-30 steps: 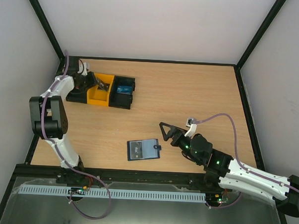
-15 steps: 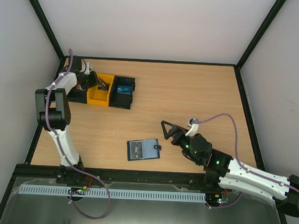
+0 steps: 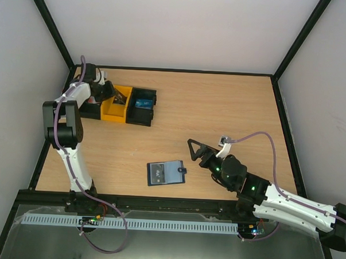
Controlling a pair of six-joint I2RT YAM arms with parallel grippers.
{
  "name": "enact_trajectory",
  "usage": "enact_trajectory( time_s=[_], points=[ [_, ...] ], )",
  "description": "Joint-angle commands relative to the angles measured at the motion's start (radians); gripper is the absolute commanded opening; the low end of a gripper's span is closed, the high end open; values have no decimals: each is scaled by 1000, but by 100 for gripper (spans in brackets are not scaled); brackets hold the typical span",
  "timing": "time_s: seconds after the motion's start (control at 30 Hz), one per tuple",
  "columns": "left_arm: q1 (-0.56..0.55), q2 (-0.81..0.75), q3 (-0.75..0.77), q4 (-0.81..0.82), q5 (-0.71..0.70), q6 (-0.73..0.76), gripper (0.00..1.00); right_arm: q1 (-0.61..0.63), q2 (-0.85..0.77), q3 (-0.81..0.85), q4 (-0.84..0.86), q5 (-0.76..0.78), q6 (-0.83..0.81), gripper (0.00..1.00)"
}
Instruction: Take the credit cards out of the card holder
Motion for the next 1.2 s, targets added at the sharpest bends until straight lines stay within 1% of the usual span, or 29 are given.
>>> enact_trajectory(
  time_s=[0.0, 0.1, 0.3, 0.47, 0.7, 0.8, 1.0, 1.1, 1.17],
  points=[
    [-12, 26, 26, 13, 0, -21, 7, 1, -42, 6, -33, 35, 16, 98],
    [-19, 25, 27, 11, -19, -19, 11, 0, -64, -1, -47, 40, 26, 98],
    [-25, 33, 40, 1, -44, -24, 11, 2, -100, -4, -66, 39, 29, 98],
    [-34, 32, 52, -17, -85, -25, 16, 0, -115, 2, -78, 37, 36, 98],
    [-36, 30, 106, -50, -125, -26, 23, 1, -117, 2, -79, 15, 38, 98],
    [-38, 23, 123, -63, -147, -29, 24, 2, -119, 17, -96, 13, 32, 98],
    [-43, -38, 126, -60, -225, -57, 33, 1, -123, 31, -115, 13, 32, 98],
    [-49, -96, 111, -47, -224, -84, 37, 2, -119, 34, -118, 5, 35, 98],
    [-58, -143, 93, -46, -205, -86, 44, 2, -107, 37, -125, 3, 29, 98]
  ],
)
